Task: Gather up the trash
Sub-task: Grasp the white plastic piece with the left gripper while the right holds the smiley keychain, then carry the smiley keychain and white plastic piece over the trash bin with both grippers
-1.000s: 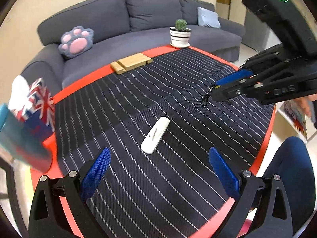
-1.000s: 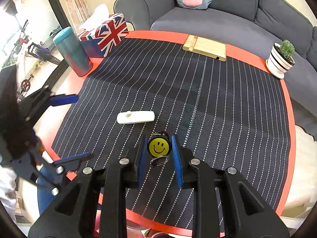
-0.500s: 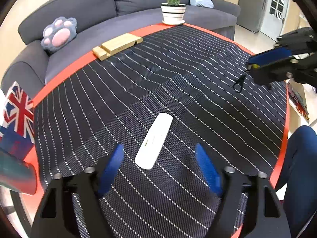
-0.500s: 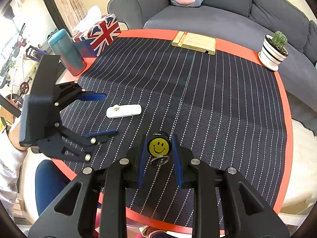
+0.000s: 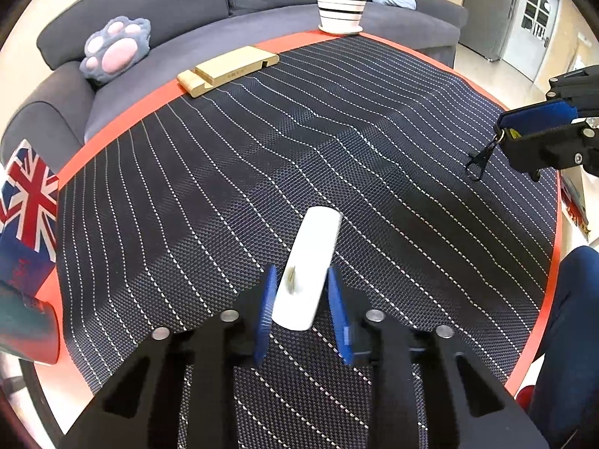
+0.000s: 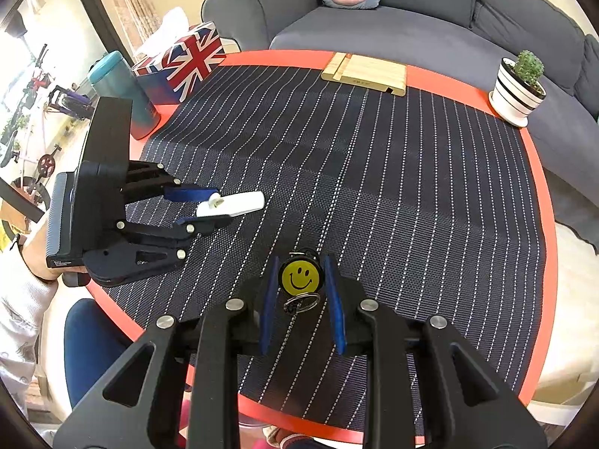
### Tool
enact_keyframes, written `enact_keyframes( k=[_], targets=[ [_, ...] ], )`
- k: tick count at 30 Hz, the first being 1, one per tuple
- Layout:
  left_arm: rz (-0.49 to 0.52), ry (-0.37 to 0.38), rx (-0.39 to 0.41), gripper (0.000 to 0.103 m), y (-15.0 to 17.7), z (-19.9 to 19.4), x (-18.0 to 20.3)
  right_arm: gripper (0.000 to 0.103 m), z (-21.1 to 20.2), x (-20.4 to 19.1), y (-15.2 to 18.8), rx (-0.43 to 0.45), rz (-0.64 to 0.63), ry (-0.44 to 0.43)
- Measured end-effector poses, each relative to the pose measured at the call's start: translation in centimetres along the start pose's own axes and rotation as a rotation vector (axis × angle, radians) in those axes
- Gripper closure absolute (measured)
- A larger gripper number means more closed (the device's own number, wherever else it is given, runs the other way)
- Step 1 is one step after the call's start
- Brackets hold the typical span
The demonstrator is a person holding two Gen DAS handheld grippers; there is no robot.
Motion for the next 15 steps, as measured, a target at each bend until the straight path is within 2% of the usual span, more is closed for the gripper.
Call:
enact_keyframes(
  k=[7,15],
  targets=[
    [-0.037,-0.009,0.006,0.080,0.0,-0.5,-0.1,0.079,0.2,-0.3,0.2,0.006,-0.011,-0.009],
    [-0.053,-0.008,0.045,0.080,0.5,-3.7,1.0,0.079,-0.5,-1.1,0.9,0.031,-0.056,-0.018]
  ],
)
Point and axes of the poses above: each gripper's, at about its wrist camera, not at the fingertips, and z roughly the way its jaws point, x to its right, y to its underside, the point moved 6 cm from there along z, roughly the way its jaws point, and after that the axes turned 15 degrees about z, right-handed, at the moved point
